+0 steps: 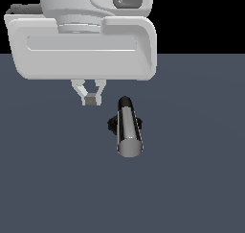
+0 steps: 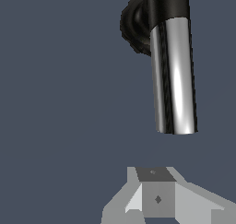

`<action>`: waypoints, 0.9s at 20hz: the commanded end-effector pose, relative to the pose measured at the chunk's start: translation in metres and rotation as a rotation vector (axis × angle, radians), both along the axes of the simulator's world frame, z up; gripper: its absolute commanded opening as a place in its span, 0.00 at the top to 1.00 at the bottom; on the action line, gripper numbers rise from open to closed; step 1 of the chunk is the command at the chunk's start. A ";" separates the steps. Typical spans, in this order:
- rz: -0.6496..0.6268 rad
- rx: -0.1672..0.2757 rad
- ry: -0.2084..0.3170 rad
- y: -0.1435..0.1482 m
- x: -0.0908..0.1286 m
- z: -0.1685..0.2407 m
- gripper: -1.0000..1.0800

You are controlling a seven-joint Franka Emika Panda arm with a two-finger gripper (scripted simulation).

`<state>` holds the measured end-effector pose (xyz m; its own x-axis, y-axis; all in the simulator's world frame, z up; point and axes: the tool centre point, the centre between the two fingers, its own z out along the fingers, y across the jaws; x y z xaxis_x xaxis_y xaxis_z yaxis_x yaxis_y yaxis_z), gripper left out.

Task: Turn on the faucet by rotating a designated handle.

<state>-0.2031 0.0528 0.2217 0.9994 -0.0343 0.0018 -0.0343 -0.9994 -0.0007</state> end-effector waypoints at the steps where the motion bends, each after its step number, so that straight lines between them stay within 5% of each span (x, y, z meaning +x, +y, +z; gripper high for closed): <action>1: -0.004 0.001 0.000 0.003 0.003 -0.018 1.00; 18: -0.021 0.002 0.002 0.019 0.023 -0.108 1.00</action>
